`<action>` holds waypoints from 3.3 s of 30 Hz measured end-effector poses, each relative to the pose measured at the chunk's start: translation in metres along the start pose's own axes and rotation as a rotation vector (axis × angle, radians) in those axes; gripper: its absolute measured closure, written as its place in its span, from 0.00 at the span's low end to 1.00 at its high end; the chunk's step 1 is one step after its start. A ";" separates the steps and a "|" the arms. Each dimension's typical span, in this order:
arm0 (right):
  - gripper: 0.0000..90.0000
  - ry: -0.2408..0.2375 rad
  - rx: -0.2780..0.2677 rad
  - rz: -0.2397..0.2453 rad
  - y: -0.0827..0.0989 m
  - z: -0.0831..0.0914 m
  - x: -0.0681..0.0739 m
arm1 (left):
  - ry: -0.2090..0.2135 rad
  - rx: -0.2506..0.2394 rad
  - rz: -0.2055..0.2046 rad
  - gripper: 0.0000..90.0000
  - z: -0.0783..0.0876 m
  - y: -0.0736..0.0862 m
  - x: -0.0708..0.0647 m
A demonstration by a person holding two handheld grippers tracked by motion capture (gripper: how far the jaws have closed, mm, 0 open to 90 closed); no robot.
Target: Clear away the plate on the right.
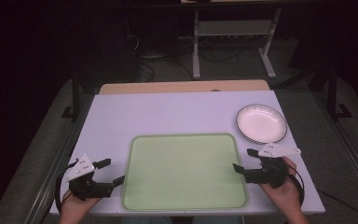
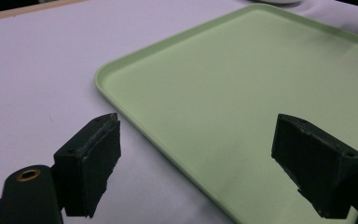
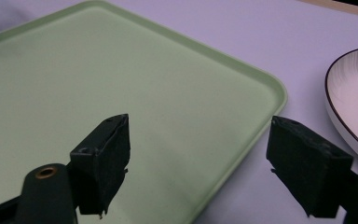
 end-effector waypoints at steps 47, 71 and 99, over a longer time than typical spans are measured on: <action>0.24 0.013 0.034 -0.093 0.015 0.033 -0.035 | 0.002 0.020 -0.011 0.17 -0.002 0.002 0.000; 0.25 0.039 0.111 -0.215 0.035 0.062 -0.092 | -0.017 0.039 0.009 0.17 -0.005 0.007 0.005; 0.27 0.125 0.182 -0.436 0.050 0.044 -0.190 | -0.053 0.028 0.031 0.17 -0.003 0.008 0.014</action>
Point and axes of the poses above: each handheld gripper's, and its own axes: z roughly backward along the jaws, y roughly out of its underside, x roughly to its left, the point moved 5 cm from there along -z, roughly forward along the jaws, and after that the axes turned 9 degrees about z, right-handed, at the moved point
